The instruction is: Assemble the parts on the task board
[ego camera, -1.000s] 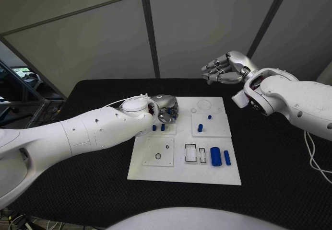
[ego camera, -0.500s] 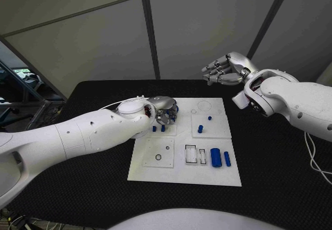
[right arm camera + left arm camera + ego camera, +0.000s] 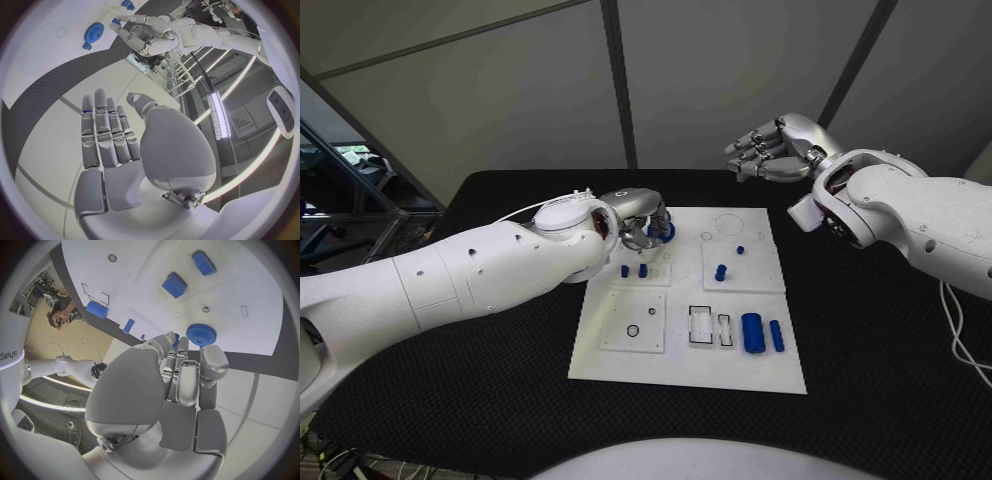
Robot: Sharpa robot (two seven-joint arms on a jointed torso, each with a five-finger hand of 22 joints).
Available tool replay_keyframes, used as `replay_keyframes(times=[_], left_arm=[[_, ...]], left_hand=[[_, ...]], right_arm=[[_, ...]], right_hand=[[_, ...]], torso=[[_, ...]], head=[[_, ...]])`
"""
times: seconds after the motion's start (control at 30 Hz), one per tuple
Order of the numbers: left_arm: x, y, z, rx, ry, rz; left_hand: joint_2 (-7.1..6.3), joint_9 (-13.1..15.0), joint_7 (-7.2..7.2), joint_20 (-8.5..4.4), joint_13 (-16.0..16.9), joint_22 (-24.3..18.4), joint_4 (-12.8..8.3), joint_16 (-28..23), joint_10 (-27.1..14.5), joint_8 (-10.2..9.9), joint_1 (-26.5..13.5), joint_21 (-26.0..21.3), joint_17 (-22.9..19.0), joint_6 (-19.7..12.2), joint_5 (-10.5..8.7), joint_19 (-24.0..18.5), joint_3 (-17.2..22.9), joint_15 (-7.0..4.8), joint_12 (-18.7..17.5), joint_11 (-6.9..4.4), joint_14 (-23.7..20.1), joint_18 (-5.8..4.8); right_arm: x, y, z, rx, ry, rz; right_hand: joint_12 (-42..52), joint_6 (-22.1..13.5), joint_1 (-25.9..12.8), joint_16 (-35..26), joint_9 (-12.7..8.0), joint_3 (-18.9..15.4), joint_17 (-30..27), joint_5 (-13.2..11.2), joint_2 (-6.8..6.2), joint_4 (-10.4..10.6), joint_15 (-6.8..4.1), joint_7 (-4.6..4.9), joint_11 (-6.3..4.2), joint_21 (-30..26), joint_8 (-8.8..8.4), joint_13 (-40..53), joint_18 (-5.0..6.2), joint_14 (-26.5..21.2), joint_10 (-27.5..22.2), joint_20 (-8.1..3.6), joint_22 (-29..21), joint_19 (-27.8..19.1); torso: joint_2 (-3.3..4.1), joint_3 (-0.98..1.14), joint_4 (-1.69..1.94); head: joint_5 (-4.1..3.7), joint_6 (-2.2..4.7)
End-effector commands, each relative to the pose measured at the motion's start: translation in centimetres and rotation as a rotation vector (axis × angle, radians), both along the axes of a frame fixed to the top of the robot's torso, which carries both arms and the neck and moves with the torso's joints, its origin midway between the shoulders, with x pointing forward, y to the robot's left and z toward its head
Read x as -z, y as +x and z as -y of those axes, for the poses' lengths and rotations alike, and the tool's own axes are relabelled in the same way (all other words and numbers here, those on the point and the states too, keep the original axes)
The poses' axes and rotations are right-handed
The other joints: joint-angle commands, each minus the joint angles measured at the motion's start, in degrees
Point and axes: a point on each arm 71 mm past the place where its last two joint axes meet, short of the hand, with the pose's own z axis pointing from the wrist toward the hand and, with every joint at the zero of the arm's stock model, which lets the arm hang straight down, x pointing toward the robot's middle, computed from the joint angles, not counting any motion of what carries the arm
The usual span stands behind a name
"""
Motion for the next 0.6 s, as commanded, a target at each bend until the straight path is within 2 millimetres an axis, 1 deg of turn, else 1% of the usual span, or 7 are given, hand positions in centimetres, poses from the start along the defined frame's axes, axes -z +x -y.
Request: replay_keyframes(times=[0.03, 0.13, 0.23, 0.3, 0.37, 0.47, 0.6], left_arm=[[-0.1, -0.1, -0.5, -0.007, -0.002, -0.012], [0.0, 0.0, -1.4, -0.025, 0.009, -0.022], [0.0, 0.0, -2.3, -0.041, 0.015, -0.028], [0.1, 0.0, -2.8, -0.051, 0.015, -0.033], [0.3, -0.1, -3.1, -0.057, 0.016, -0.040], [0.7, -0.1, -3.5, -0.064, 0.017, -0.048], [1.0, -0.2, -3.9, -0.072, 0.021, -0.057]], left_hand=[[-0.02, 0.0, -0.11, -0.11, -0.1, 0.1, -0.1, 0.4, 0.5, -0.3, -0.7, 0.3, 0.1, 0.5, 0.15, 0.5, 0.4, 0.06, -0.3, 0.00, 0.5, -4.89], [-0.01, 0.0, -0.09, -0.10, -0.1, 0.1, -0.1, 0.4, 0.6, -0.4, -0.8, 0.4, 0.1, 0.5, 0.15, 0.5, 0.4, 0.07, -0.4, 0.01, 0.5, -4.91], [-0.03, 0.0, -0.07, -0.09, -0.1, 0.2, -0.1, 0.4, 0.7, -0.4, -0.9, 0.5, 0.1, 0.6, 0.13, 0.6, 0.5, 0.08, -0.5, 0.02, 0.5, -4.93], [-0.07, -0.1, -0.07, -0.09, -0.1, 0.2, -0.2, 0.4, 0.7, -0.4, -1.0, 0.5, 0.0, 0.7, 0.12, 0.6, 0.5, 0.09, -0.5, 0.03, 0.5, -4.93], [-0.07, -0.1, -0.07, -0.09, -0.1, 0.2, -0.2, 0.4, 0.7, -0.4, -1.0, 0.5, 0.0, 0.7, 0.12, 0.6, 0.5, 0.09, -0.5, 0.03, 0.4, -4.93], [-0.07, -0.1, -0.07, -0.09, -0.1, 0.2, -0.2, 0.4, 0.7, -0.4, -1.0, 0.5, 0.0, 0.7, 0.12, 0.6, 0.5, 0.09, -0.5, 0.03, 0.4, -4.93], [-0.07, -0.1, -0.07, -0.09, -0.1, 0.2, -0.2, 0.4, 0.7, -0.4, -1.0, 0.5, 0.0, 0.7, 0.12, 0.6, 0.5, 0.09, -0.5, 0.03, 0.4, -4.93]], right_arm=[[-0.1, 0.0, 0.0, -0.009, 0.005, 0.004], [-0.1, 0.0, 0.0, -0.008, 0.005, 0.004], [-0.1, 0.0, 0.1, -0.007, 0.004, 0.004], [-0.1, 0.0, 0.0, -0.007, 0.004, 0.004], [-0.1, 0.0, 0.0, -0.008, 0.005, 0.004], [-0.1, 0.0, 0.0, -0.008, 0.005, 0.004], [-0.1, 0.0, 0.0, -0.008, 0.005, 0.004]], right_hand=[[0.4, 0.2, 0.3, -0.2, 0.1, 0.3, -0.1, 0.4, 0.18, -0.1, -0.16, -0.04, -0.13, -0.3, 0.18, 0.0, 0.62, 0.1, -0.4, -0.09, -0.1, 0.3], [0.4, 0.2, 0.3, -0.2, 0.1, 0.3, -0.1, 0.4, 0.18, -0.1, -0.16, -0.04, -0.13, -0.3, 0.18, 0.0, 0.62, 0.1, -0.4, -0.09, -0.1, 0.3], [0.4, 0.2, 0.3, -0.2, 0.1, 0.3, -0.1, 0.4, 0.18, -0.1, -0.16, -0.04, -0.13, -0.3, 0.18, 0.0, 0.62, 0.1, -0.4, -0.09, -0.1, 0.3], [0.4, 0.2, 0.3, -0.2, 0.1, 0.3, -0.1, 0.4, 0.18, -0.1, -0.16, -0.04, -0.13, -0.3, 0.18, 0.0, 0.62, 0.1, -0.4, -0.09, -0.1, 0.3], [0.4, 0.2, 0.3, -0.2, 0.1, 0.3, -0.1, 0.4, 0.18, -0.1, -0.16, -0.04, -0.13, -0.3, 0.18, 0.0, 0.62, 0.1, -0.4, -0.09, -0.1, 0.3], [0.4, 0.2, 0.3, -0.2, 0.1, 0.3, -0.1, 0.4, 0.18, -0.1, -0.16, -0.04, -0.13, -0.3, 0.18, 0.0, 0.62, 0.1, -0.4, -0.09, -0.1, 0.3], [0.4, 0.2, 0.3, -0.2, 0.1, 0.3, -0.1, 0.4, 0.18, -0.1, -0.16, -0.04, -0.13, -0.3, 0.18, 0.0, 0.62, 0.1, -0.4, -0.09, -0.1, 0.3]], torso=[[0.00, 0.04, 0.00], [0.05, 0.05, -0.01], [0.12, 0.00, 0.00], [0.17, 0.06, -0.12], [0.16, 0.08, -0.09], [0.13, 0.02, -0.02], [0.17, 0.04, -0.17]], head=[[0.13, 0.06], [0.17, 0.11], [0.22, 0.15], [0.56, 0.16], [0.52, 0.20], [0.33, 0.09], [0.57, 0.09]])
